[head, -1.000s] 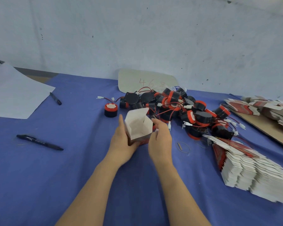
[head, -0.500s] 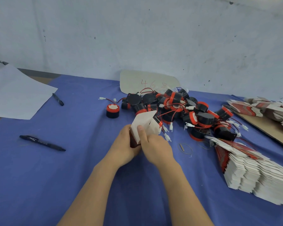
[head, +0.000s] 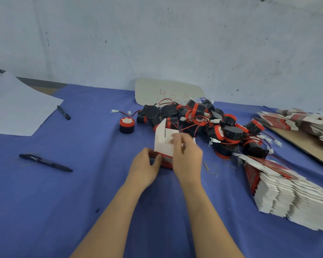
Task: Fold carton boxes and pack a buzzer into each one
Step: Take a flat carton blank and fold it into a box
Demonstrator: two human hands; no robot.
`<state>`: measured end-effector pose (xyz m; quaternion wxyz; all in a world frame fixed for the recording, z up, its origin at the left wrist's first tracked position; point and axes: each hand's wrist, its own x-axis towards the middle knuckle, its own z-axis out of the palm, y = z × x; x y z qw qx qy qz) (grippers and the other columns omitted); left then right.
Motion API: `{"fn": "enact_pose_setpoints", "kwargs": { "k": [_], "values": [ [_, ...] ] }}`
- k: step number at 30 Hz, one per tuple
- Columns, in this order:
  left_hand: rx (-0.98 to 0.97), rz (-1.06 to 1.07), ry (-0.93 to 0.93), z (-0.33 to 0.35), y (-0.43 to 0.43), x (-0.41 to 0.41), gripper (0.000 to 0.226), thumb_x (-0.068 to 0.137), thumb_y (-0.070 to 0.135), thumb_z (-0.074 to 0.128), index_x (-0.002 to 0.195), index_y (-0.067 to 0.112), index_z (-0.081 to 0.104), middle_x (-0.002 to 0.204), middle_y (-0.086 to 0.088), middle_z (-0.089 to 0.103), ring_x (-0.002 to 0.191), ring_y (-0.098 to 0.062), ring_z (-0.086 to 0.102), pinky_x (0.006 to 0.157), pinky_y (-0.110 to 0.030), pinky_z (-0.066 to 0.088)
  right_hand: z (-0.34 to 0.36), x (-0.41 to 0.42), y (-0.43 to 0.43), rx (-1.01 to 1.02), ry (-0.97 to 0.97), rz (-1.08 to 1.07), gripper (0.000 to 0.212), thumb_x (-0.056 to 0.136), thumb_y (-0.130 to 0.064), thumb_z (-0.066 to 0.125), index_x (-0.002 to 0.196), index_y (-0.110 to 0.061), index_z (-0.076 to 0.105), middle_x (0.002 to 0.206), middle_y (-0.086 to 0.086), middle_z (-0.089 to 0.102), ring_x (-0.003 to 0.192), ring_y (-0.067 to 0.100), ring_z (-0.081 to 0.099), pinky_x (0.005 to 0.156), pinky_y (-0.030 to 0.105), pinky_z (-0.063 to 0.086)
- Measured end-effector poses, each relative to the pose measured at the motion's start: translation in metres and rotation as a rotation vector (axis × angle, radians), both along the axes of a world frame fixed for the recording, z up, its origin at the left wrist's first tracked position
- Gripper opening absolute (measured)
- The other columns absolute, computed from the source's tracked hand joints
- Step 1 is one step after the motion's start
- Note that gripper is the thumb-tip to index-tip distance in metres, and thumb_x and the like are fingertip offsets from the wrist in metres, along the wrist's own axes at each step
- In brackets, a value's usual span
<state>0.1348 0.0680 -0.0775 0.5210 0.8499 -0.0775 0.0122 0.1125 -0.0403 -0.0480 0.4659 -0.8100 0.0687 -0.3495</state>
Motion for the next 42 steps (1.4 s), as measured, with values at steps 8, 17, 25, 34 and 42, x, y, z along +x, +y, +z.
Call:
{"fn": "enact_pose_setpoints", "kwargs": {
  "k": [8, 17, 25, 34, 42],
  "values": [
    [-0.087, -0.087, 0.037, 0.002, -0.006, -0.004, 0.036, 0.096, 0.047, 0.047, 0.125, 0.025, 0.051, 0.113, 0.013, 0.059, 0.103, -0.002, 0.055, 0.075, -0.013, 0.042, -0.016, 0.01, -0.024, 0.252, 0.252, 0.148, 0.046, 0.101, -0.028, 0.042, 0.146, -0.022, 0.033, 0.13, -0.004, 0.054, 0.109, 0.008, 0.051, 0.079, 0.008, 0.035],
    [-0.147, 0.13, 0.076, 0.006, 0.0, 0.004, 0.024, 0.099, 0.028, 0.043, 0.121, 0.018, 0.046, 0.12, -0.004, 0.056, 0.104, -0.02, 0.054, 0.079, -0.032, 0.048, -0.017, 0.01, -0.007, 0.258, 0.243, 0.153, 0.037, 0.096, -0.041, 0.048, 0.077, -0.011, 0.057, 0.066, -0.006, 0.055, 0.064, 0.015, 0.048, 0.053, 0.019, 0.04],
    [-0.303, 0.081, 0.095, 0.007, 0.001, 0.002, 0.036, 0.093, 0.001, 0.039, 0.11, 0.03, 0.05, 0.098, 0.013, 0.055, 0.087, -0.004, 0.052, 0.066, -0.02, 0.045, -0.021, 0.013, 0.0, 0.276, 0.413, 0.268, 0.035, 0.091, -0.006, 0.045, 0.118, -0.028, 0.05, 0.107, -0.009, 0.056, 0.079, 0.001, 0.052, 0.057, 0.015, 0.043],
    [-0.741, -0.062, 0.224, 0.023, -0.004, -0.006, 0.076, 0.077, 0.08, 0.035, 0.122, 0.024, 0.061, 0.119, -0.004, 0.067, 0.111, -0.024, 0.063, 0.102, -0.046, 0.046, -0.016, 0.009, -0.004, 0.624, 0.232, 0.464, 0.047, 0.09, 0.01, 0.033, 0.107, -0.025, 0.059, 0.109, 0.001, 0.067, 0.095, 0.014, 0.064, 0.073, 0.024, 0.051],
    [-0.578, -0.103, 0.182, 0.02, 0.0, -0.003, 0.017, 0.088, 0.035, 0.048, 0.099, 0.044, 0.057, 0.111, 0.008, 0.059, 0.084, -0.008, 0.059, 0.058, -0.019, 0.047, -0.009, 0.003, -0.02, 0.818, 0.214, 0.626, 0.027, 0.092, 0.005, 0.042, 0.09, -0.013, 0.062, 0.084, 0.005, 0.068, 0.076, 0.021, 0.063, 0.068, 0.028, 0.048]
  ]
}}
